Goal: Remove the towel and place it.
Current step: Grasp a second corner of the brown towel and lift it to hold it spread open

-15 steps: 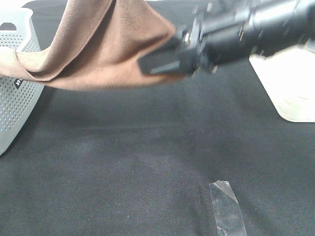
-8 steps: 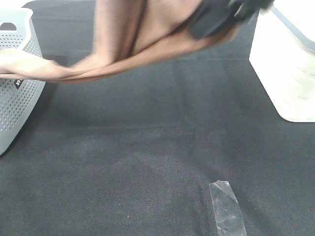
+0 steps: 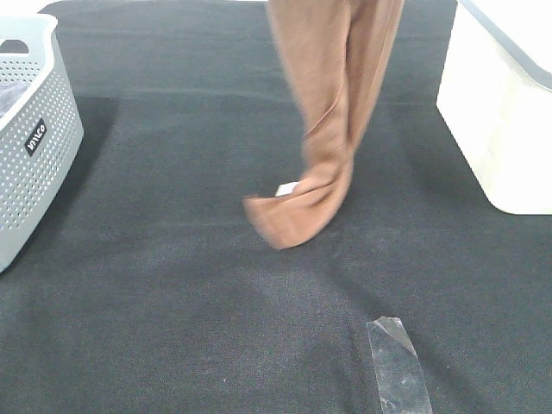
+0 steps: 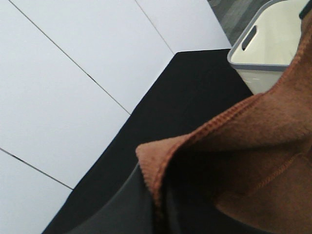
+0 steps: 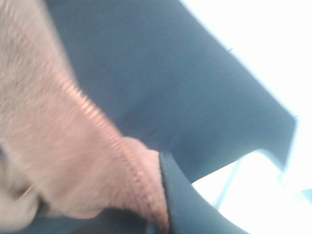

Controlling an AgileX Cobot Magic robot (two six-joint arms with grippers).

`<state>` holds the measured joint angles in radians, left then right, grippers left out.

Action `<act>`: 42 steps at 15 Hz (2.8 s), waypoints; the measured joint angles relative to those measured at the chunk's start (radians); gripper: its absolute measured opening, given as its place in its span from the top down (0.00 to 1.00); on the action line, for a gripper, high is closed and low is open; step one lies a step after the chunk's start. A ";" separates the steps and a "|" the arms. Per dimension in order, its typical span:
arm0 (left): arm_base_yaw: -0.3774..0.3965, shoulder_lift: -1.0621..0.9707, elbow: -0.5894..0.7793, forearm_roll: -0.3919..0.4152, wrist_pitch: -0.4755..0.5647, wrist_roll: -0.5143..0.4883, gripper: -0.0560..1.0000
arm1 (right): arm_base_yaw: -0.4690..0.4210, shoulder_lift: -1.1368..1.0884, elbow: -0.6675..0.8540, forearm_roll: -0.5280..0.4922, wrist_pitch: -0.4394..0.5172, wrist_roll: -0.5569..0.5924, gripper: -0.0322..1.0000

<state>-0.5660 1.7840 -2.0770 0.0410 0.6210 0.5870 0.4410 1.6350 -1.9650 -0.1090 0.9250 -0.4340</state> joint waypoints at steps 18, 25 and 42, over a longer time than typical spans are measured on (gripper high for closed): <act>0.226 0.147 0.000 0.241 -0.728 -0.106 0.95 | -0.031 0.181 -0.060 -0.429 -0.825 0.227 0.96; 0.297 0.278 -0.024 0.241 -1.032 -0.106 0.95 | -0.104 0.270 -0.060 -0.400 -1.012 0.210 0.96; 0.314 0.591 -0.506 0.248 -0.954 -0.135 0.95 | -0.179 0.440 -0.260 -0.244 -1.060 0.416 0.96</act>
<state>-0.2520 2.3750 -2.5830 0.2890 -0.3330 0.4520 0.2620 2.0750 -2.2250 -0.3530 -0.1350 -0.0180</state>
